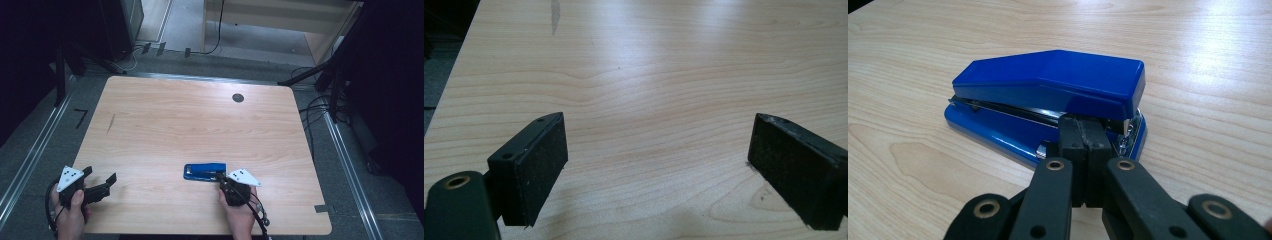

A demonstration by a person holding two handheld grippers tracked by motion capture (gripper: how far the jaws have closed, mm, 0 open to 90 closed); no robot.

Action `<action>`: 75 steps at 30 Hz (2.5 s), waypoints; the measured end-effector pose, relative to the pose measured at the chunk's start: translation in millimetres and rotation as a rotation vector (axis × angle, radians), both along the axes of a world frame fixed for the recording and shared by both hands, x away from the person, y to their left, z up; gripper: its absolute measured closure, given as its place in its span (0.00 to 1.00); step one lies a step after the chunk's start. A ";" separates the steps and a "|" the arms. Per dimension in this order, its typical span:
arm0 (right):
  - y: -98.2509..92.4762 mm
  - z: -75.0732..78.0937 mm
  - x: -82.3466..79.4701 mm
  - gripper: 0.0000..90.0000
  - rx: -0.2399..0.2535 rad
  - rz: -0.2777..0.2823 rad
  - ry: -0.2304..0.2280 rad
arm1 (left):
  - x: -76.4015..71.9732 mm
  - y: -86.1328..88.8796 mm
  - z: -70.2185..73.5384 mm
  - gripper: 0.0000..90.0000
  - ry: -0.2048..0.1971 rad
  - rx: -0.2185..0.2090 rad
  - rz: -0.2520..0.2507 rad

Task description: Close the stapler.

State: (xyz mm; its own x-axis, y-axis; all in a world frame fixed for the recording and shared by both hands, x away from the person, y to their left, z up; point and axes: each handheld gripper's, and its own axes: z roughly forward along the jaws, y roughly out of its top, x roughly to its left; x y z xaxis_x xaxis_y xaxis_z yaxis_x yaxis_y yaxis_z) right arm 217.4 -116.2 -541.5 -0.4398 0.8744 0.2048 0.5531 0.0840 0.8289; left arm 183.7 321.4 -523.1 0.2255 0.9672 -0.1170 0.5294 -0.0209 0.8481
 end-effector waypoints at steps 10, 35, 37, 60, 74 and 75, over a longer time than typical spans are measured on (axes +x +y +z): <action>0.0 0.3 3.7 1.00 -0.004 0.001 0.003 | 0.1 0.1 0.0 0.10 0.001 -0.002 0.000; -66.5 27.3 2.2 0.15 0.044 -0.054 -0.070 | 0.8 0.2 -0.2 0.10 0.001 -0.005 0.009; -71.0 28.2 2.1 0.12 0.047 -0.053 -0.070 | 0.8 0.2 -0.2 0.10 0.001 -0.005 0.009; -141.1 29.5 -6.1 0.00 0.032 -0.105 -0.067 | 1.1 -0.4 -0.1 0.10 0.003 0.005 0.011; -181.3 25.8 -14.5 0.00 0.044 -0.148 -0.070 | 0.7 -0.4 0.0 0.10 0.001 0.005 0.013; -185.2 25.3 -14.6 0.00 0.044 -0.155 -0.069 | 0.7 -0.4 0.0 0.10 0.001 0.005 0.013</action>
State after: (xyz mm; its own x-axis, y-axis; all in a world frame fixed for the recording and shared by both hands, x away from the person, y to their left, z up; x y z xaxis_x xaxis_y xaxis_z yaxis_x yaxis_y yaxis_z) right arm 202.8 -301.4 -516.2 -0.3146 0.9238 0.2184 0.4979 -0.0353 0.8665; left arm 184.3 321.0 -523.1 0.2127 0.9707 -0.1118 0.5301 -0.0185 0.8477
